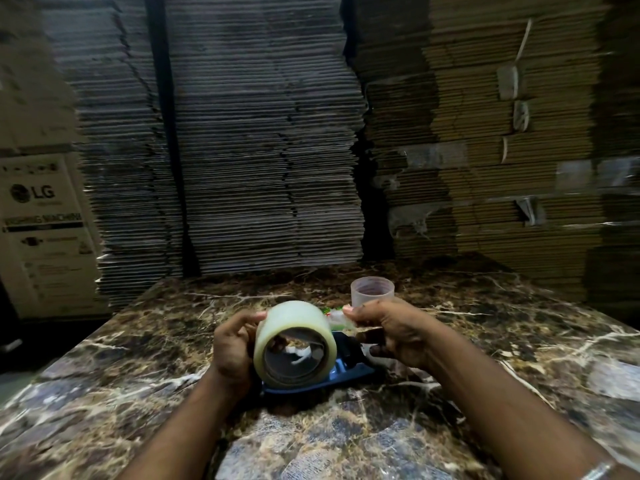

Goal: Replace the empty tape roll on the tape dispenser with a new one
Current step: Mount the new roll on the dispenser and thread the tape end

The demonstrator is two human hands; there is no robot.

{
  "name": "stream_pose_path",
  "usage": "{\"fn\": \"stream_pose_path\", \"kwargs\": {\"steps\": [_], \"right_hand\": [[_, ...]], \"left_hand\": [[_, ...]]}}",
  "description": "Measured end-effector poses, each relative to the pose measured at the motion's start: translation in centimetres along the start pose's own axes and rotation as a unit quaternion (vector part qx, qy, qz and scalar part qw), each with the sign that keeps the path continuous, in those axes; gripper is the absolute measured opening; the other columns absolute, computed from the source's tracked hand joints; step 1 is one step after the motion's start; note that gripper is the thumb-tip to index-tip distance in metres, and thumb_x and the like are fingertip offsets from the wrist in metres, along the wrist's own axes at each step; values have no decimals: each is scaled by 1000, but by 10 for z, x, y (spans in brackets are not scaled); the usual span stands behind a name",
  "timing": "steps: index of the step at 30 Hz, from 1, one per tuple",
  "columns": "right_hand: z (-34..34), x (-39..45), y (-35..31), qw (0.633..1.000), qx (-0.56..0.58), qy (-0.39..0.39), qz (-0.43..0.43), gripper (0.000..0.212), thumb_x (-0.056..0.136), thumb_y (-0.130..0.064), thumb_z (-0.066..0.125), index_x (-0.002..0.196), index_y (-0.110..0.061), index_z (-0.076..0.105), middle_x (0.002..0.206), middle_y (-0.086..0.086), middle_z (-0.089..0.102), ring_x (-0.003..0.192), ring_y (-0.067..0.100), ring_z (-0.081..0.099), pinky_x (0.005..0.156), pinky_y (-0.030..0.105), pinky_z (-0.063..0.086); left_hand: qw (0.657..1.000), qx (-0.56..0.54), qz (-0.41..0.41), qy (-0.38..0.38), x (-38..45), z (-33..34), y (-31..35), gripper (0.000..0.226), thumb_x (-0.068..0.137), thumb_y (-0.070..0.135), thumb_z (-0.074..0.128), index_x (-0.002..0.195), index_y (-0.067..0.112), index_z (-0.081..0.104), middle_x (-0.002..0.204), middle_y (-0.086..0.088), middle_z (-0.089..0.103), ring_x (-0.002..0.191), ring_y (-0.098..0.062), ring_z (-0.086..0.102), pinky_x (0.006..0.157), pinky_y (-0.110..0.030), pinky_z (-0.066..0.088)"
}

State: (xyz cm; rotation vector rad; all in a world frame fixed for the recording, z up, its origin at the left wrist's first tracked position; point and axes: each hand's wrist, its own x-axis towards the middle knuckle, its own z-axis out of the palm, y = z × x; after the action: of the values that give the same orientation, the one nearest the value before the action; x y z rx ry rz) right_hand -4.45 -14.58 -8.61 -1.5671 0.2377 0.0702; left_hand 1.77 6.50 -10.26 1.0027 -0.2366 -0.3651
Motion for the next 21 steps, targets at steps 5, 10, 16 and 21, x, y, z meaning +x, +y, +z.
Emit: {"fn": "stream_pose_path", "kwargs": {"steps": [5, 10, 16, 21], "right_hand": [[-2, 0, 0, 1000, -4, 9, -19, 18, 86, -15, 71, 68, -13, 67, 71, 2, 68, 72, 19, 66, 52, 27, 52], [-3, 1, 2, 999, 0, 35, -13, 10, 84, -11, 72, 79, -7, 65, 69, 6, 67, 71, 20, 68, 51, 28, 54], [-10, 0, 0, 999, 6, 52, 7, 21, 82, -8, 72, 101, -4, 65, 81, 9, 68, 66, 15, 69, 59, 28, 54], [-12, 1, 2, 999, -14, 36, -9, 17, 85, -8, 69, 100, -3, 63, 86, 8, 65, 69, 17, 69, 56, 29, 54]], "left_hand": [[1000, 15, -15, 18, 1, -4, -1, 41, 48, 27, 74, 73, -5, 68, 54, -17, 63, 45, -28, 59, 51, -27, 50], [1000, 16, -3, 15, 1, 1, -2, 28, 68, 18, 56, 60, -1, 74, 54, -16, 68, 44, -27, 65, 47, -29, 56], [999, 36, -17, -10, -2, 6, -1, 43, 88, 25, 54, 60, 1, 76, 60, -18, 71, 50, -27, 69, 46, -30, 56], [1000, 12, -3, -4, 0, -7, -1, 42, 32, 30, 81, 61, 0, 73, 55, -15, 66, 46, -27, 62, 54, -27, 52]]}}
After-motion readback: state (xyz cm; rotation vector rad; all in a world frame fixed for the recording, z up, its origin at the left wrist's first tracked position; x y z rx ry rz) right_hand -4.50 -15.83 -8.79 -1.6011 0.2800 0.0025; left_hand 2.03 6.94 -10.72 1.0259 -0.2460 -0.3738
